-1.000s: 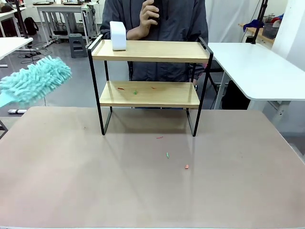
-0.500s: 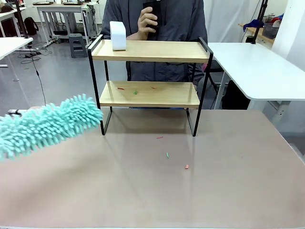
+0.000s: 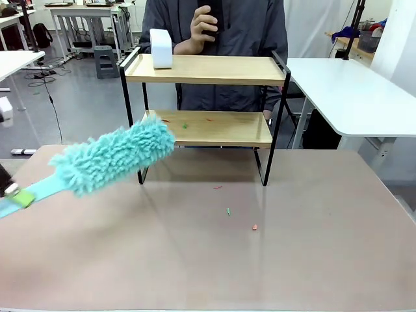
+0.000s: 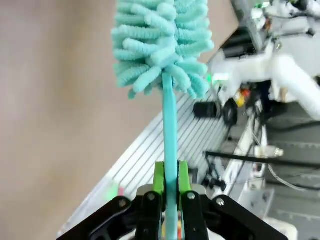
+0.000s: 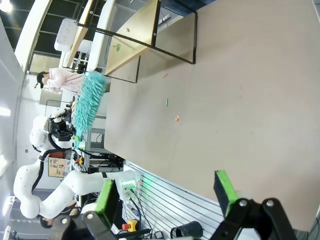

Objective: Clean the shelf.
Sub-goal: Clean the remaining tier of the Shelf with the Duster once objects are removed.

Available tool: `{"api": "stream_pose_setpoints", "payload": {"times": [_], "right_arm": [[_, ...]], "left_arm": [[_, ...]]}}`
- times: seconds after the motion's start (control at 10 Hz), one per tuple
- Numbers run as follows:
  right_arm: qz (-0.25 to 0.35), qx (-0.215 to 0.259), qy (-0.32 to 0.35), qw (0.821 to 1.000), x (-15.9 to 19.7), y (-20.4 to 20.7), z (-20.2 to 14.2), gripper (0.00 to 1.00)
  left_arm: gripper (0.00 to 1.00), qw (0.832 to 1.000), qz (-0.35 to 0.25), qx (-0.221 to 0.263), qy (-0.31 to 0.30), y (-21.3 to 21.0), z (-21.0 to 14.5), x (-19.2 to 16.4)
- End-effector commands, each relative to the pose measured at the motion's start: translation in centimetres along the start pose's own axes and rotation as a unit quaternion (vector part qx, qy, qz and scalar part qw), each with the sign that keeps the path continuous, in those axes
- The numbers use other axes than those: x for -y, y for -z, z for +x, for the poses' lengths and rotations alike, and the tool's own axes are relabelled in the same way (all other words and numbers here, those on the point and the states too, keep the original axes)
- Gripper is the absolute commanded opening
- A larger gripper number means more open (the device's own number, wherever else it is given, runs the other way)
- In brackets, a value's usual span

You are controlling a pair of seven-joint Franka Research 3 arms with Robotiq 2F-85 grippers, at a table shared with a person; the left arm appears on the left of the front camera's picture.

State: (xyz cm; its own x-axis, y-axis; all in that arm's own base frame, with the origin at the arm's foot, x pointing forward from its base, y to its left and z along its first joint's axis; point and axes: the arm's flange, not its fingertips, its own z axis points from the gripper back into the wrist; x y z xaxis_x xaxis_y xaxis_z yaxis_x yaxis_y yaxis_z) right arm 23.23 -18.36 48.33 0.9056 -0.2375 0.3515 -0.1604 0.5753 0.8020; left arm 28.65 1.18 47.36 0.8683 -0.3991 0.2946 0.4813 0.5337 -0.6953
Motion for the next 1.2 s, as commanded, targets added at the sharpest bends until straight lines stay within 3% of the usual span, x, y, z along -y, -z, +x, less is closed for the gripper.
{"api": "stream_pose_setpoints", "payload": {"times": [0.0,0.3,0.6,1.1], "right_arm": [[0.010,0.007,-0.012,1.000,-0.1,0.0,0.2,1.00],[0.010,0.007,-0.012,1.000,-0.1,0.0,0.2,1.00],[0.010,0.007,-0.012,1.000,-0.1,0.0,0.2,1.00],[0.010,0.007,-0.012,1.000,-0.1,0.0,0.2,1.00]], "left_arm": [[0.12,0.999,-0.008,0.043,0.000,4.5,0.3,2.2],[0.12,0.990,0.030,0.116,-0.075,7.3,2.6,3.2],[0.12,0.979,0.044,0.169,-0.101,9.4,4.8,3.5],[0.12,0.956,0.128,0.230,-0.132,13.5,8.8,2.8]]}}
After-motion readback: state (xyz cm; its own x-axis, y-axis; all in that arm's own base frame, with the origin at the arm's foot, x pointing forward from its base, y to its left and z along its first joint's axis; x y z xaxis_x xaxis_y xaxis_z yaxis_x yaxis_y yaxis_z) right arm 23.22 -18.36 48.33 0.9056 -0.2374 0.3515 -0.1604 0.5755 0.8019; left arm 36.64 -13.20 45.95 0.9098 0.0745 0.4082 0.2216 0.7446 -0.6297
